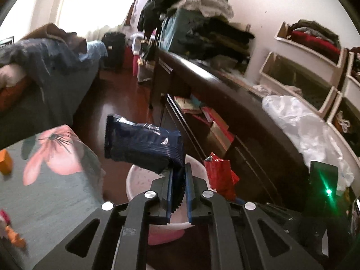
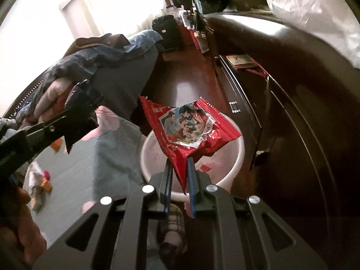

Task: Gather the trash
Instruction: 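Carry both wrappers to the wastebasket and open both tools to drop them, then return both tools to the table toward the tissue packet and orange cube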

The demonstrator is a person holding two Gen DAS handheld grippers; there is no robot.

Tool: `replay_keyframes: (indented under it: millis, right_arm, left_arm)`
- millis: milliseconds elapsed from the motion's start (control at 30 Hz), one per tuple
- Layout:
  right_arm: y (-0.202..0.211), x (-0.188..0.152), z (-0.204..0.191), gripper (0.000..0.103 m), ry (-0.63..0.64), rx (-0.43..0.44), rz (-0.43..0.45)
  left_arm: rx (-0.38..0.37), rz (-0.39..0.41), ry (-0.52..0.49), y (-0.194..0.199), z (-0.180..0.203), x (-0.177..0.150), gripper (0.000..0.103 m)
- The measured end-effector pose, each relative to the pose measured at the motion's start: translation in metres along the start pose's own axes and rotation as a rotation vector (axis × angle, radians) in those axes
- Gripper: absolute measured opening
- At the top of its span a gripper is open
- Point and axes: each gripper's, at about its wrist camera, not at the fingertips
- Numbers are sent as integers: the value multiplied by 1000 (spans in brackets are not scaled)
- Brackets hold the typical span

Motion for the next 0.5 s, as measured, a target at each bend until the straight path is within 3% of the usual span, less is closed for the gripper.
replay_keyframes:
  millis: [167, 233, 300, 367, 500]
  right_arm:
    - [-24, 3, 10, 17, -4, -11, -14]
    - [-35, 4, 13, 20, -2, -13, -18]
    - [-45, 4, 14, 21, -1, -23, -24]
    - [-57, 6, 17, 23, 1, -27, -37]
    - [-73, 4, 20, 36, 7, -40, -57]
  left_arm:
    - [-14, -41, 18, -33, -4, 8, 15]
    - [-14, -45, 20, -42, -6, 10, 23]
    - [-8, -43, 22, -47, -6, 11, 37]
    - [1, -39, 23, -52, -8, 14, 40]
    - [-4, -31, 58, -52, -15, 20, 44]
Point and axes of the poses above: each gripper's, at about its wrist camera, not at the fingertips, and y roughly against the way its jaws point, z to its right, x to its top, and after that the axes turned 4 degrees about y, right-handed
